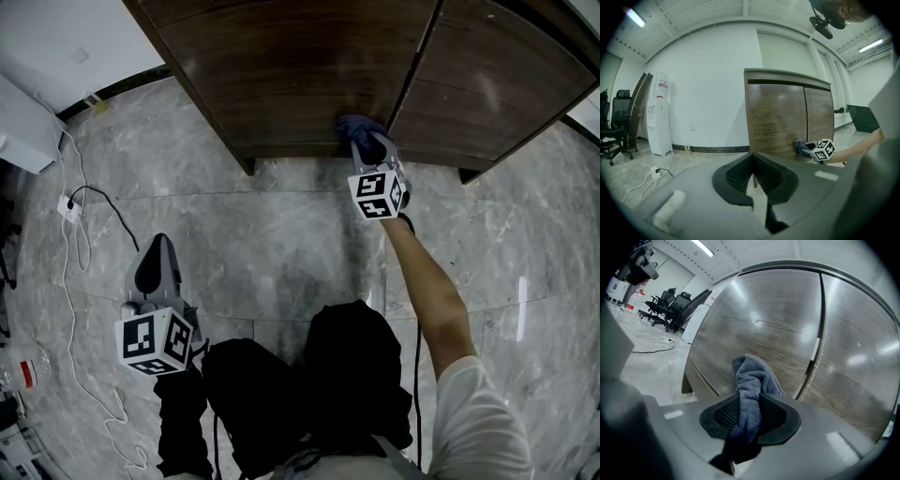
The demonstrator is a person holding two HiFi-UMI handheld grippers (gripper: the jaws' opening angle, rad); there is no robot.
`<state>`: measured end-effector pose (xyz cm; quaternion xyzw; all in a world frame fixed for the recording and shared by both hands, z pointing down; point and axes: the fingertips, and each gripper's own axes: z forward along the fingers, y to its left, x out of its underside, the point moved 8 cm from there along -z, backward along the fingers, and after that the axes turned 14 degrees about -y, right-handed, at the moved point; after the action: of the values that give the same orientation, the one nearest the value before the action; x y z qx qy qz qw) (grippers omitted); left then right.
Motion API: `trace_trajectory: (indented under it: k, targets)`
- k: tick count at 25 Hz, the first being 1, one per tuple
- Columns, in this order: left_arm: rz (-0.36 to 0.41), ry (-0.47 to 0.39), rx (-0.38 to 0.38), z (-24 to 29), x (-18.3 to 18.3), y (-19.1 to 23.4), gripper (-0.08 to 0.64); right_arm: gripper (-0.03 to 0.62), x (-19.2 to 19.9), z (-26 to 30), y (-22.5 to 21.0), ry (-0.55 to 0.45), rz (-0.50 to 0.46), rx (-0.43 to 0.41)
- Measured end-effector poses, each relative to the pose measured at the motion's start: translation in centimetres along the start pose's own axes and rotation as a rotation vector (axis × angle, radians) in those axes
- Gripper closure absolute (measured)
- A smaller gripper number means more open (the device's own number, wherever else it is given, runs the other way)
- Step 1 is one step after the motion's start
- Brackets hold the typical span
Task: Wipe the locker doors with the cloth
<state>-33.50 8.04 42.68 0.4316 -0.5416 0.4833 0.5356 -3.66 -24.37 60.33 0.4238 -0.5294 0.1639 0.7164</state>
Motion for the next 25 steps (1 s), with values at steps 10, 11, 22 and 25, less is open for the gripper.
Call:
trace_trajectory:
  k: [10, 11, 22, 25]
  targets:
    - [-0.005, 0.001, 0.004, 0.4, 0.0, -0.3, 0.560, 0.483, 1.1, -0.5, -0.6, 0.014, 0.103, 0.098]
    - [-0.006, 0.002, 0.005, 0.4, 0.0, -0.3, 0.560, 0.485, 1.1, -0.5, -0.4, 0.016, 0.115, 0.106]
    - [-0.018, 0.004, -0.011, -0.2, 0.6, 1.1, 0.560, 0.485, 0.3, 1.0, 2.7, 0.028, 0.177, 0.095]
    - [-0.023, 0.006, -0.018, -0.4, 0.9, 1.6, 0.560, 0.485, -0.3, 1.7, 4.1, 0.023, 0.178, 0.071]
